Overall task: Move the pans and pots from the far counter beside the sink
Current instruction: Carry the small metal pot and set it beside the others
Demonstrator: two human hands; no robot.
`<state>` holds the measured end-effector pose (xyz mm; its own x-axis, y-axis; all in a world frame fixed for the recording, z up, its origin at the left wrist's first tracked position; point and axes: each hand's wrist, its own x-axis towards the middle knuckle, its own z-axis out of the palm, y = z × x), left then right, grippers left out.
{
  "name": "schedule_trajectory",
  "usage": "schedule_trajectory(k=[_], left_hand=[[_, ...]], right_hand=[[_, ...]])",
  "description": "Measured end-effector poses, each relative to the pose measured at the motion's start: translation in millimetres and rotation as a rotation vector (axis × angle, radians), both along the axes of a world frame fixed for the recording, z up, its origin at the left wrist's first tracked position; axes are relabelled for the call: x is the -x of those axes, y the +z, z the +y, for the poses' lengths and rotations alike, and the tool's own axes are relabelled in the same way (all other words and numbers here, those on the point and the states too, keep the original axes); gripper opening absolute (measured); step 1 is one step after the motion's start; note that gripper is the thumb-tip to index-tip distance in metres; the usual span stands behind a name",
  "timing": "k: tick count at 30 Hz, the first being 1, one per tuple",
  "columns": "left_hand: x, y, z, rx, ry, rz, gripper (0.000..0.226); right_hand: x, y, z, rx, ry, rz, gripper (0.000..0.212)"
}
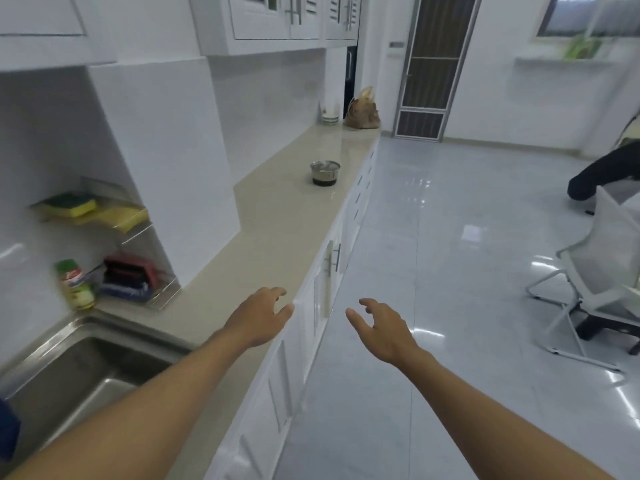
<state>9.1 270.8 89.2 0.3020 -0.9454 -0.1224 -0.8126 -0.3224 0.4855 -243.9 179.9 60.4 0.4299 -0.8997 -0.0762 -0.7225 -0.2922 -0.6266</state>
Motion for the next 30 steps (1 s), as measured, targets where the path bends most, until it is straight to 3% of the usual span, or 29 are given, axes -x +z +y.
schedule_trajectory(k=[12,30], left_hand=[[-37,13,-228,0.003,-0.105,-0.039,0.056],[-47,4,-521,-0.009,0.074,0.015,0.056]], right_hand=[[-31,6,-196,-0.009,-0.123,-0.027,0.068],[-50,13,-537,-0.011,0.07,-0.035,0.06]])
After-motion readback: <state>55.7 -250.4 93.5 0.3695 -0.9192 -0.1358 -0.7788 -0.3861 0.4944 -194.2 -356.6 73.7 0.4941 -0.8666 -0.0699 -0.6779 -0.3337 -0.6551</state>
